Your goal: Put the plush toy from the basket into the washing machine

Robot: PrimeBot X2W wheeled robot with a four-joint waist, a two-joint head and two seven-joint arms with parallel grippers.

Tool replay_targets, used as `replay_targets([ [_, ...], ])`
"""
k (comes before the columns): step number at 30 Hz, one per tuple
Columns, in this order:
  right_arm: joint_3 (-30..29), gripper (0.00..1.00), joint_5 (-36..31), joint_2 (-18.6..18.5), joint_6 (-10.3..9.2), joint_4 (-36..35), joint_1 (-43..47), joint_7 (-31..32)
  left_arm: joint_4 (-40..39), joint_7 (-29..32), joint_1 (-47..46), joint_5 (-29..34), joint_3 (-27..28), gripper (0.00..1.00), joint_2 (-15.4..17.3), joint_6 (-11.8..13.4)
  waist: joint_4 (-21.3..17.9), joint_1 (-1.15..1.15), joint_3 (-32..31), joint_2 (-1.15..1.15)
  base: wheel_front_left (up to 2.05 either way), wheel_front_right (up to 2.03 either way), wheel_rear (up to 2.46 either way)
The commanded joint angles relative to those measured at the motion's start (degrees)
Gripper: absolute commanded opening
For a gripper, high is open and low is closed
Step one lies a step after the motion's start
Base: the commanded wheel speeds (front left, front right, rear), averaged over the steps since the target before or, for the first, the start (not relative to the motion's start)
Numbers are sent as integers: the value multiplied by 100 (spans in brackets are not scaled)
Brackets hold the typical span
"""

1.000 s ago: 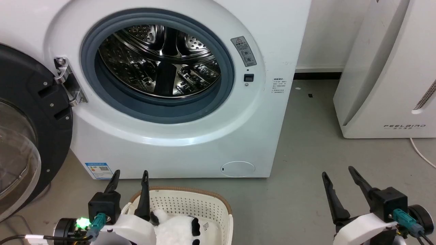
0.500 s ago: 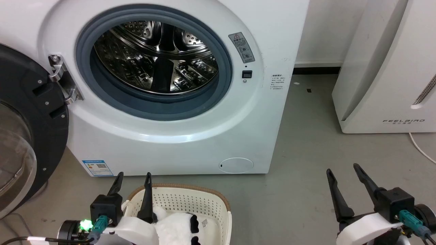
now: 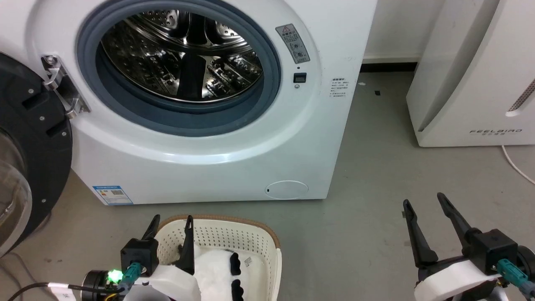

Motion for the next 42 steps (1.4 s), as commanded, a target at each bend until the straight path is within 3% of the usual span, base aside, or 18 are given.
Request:
replay_targets([
  [1, -12, 100, 15, -1, -2, -47, -82, -50, 64, -54, -114, -24, -12, 100, 1, -10, -12, 0, 47, 0, 0, 0, 0],
  [24, -134, 100, -4, -1, -3, -301, -409, -324, 1621, -292, -1101, -137, -198, 100, 145, -123, -230, 0, 1066, 0, 0, 0, 0],
  [42, -169, 100, 295, -2, -3, -493, -735, -539, 3368, -218, -2318, -183, -456, 100, 528, -221, -600, 0, 2223, 0, 0, 0, 0],
])
